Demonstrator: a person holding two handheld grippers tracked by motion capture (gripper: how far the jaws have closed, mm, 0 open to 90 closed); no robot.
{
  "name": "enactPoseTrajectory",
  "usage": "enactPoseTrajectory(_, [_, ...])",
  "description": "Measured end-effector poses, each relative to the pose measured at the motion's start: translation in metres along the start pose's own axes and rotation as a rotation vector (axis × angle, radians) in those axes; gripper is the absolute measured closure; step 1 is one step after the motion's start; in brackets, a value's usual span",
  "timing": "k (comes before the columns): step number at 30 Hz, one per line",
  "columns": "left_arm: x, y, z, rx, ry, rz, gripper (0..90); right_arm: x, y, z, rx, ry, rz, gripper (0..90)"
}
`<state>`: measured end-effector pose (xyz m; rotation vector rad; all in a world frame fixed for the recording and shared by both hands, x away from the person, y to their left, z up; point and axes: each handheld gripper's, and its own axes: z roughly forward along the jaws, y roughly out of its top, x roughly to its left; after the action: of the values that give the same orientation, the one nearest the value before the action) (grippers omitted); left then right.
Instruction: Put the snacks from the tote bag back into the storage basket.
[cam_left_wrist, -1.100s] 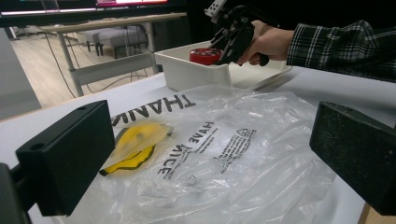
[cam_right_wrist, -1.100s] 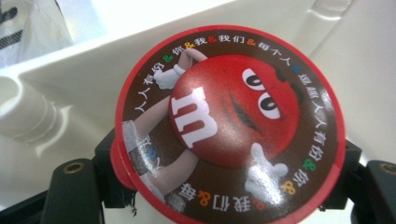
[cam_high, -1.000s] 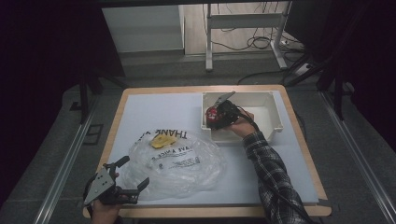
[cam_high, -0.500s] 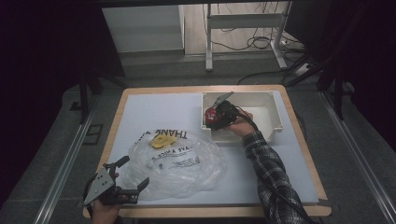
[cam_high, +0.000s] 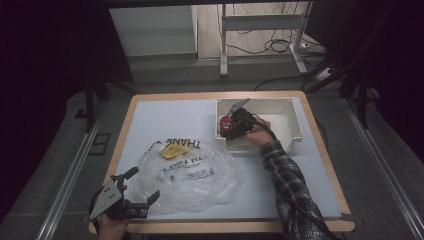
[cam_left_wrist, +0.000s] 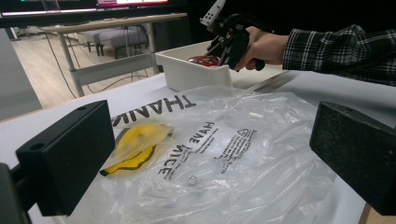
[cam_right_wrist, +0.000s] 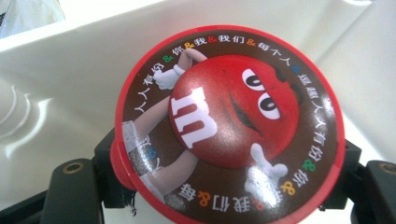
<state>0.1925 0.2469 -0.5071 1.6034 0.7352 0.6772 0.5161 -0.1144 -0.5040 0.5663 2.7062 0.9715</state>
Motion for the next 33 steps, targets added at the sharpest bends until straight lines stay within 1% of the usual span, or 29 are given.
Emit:
enactPoseTrajectory(8, [-0.0001, 0.0, 0.0002, 0.001, 0.0, 0.001, 0.0, -0.0011, -0.0011, 0.0002, -0.006, 0.008, -0.004, 25.6])
enactPoseTrajectory(19, [-0.0002, 0.0, 0.0003, 0.002, -0.001, 0.002, 0.0, -0.0022, -0.0025, 0.0009, -0.018, 0.016, 0.009, 24.4])
enactPoseTrajectory(25, [-0.0003, 0.0001, 0.0002, 0.002, 0.0, 0.003, 0.0, -0.0025, -0.0028, 0.0015, -0.026, 0.022, 0.035, 16.5])
enactPoseTrajectory(29, [-0.0003, 0.0001, 0.0002, 0.003, 0.0, 0.003, 0.0, -0.0021, -0.003, 0.0025, -0.021, 0.015, 0.036, 10.5])
enactPoseTrajectory(33, [-0.0003, 0.0001, 0.0001, 0.002, 0.001, 0.003, 0.1, -0.002, -0.0036, 0.0034, -0.024, 0.008, 0.04, 6.9])
